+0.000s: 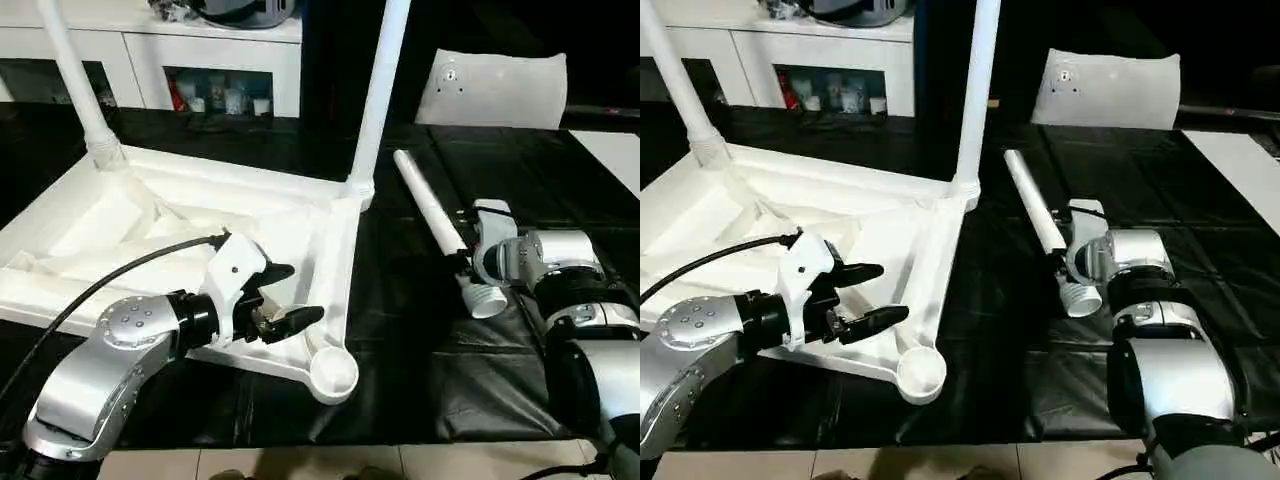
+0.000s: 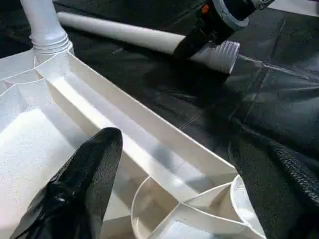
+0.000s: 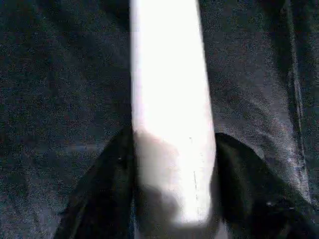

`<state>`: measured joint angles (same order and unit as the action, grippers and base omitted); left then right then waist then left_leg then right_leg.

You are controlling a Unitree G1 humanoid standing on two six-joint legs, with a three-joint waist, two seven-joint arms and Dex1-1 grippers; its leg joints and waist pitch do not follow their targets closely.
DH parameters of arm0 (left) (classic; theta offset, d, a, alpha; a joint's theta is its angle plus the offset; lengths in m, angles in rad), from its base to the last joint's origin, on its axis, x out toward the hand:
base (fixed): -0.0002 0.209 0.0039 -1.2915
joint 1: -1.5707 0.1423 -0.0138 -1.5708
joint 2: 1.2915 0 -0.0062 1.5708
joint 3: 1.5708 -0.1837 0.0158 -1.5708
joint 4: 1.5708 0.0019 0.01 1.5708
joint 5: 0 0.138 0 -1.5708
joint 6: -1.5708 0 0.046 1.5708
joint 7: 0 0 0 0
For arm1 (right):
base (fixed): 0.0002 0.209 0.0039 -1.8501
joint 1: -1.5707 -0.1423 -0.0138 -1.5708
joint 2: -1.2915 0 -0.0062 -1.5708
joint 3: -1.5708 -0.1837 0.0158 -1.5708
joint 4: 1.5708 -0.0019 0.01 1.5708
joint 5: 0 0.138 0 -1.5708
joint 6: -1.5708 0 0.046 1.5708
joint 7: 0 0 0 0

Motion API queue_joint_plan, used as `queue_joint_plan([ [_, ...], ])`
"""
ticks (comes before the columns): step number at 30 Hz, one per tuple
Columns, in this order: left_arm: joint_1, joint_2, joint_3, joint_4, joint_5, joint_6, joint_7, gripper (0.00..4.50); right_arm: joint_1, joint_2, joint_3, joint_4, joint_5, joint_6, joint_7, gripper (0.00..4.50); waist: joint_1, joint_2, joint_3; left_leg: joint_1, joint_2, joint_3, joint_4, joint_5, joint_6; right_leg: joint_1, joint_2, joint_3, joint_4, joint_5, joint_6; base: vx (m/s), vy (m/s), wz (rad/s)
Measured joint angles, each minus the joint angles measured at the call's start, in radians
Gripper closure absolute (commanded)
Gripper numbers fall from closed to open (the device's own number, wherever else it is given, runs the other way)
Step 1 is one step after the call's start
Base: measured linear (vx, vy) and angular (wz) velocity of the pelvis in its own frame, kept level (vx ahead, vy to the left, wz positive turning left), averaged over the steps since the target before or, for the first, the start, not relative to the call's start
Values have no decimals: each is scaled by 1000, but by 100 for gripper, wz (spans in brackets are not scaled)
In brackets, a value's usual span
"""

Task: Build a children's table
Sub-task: Pick table leg

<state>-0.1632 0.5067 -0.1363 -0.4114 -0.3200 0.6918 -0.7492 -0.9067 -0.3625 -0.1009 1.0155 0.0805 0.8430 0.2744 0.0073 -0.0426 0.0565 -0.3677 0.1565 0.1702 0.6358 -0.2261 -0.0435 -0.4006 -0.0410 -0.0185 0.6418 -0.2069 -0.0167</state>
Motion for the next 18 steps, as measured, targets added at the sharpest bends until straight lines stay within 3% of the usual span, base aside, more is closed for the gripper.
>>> queue_joint_plan([
  [8, 1, -19, 2, 2, -1, -11, 20, 61, 8, -21, -76, 27, 40, -54, -7, 261, 2, -2, 0, -1, 0, 1, 0, 0, -1, -1, 0, 0, 0, 0, 0, 0, 0, 0],
  [12, 1, -38, 3, 22, 1, -46, 35, 61, 45, -28, -133, -5, 81, -130, -6, 261, 8, -2, 1, -1, 1, 1, 0, 0, -1, -2, 0, 0, 0, 0, 0, 0, 0, 0],
  [18, -5, -83, 10, 75, 44, -127, 105, 61, 147, -8, -257, -217, 173, -315, 19, 261, 18, 0, 2, -2, 1, 2, 0, 1, 0, -3, 0, 1, 0, 0, 0, 0, 0, 0],
])
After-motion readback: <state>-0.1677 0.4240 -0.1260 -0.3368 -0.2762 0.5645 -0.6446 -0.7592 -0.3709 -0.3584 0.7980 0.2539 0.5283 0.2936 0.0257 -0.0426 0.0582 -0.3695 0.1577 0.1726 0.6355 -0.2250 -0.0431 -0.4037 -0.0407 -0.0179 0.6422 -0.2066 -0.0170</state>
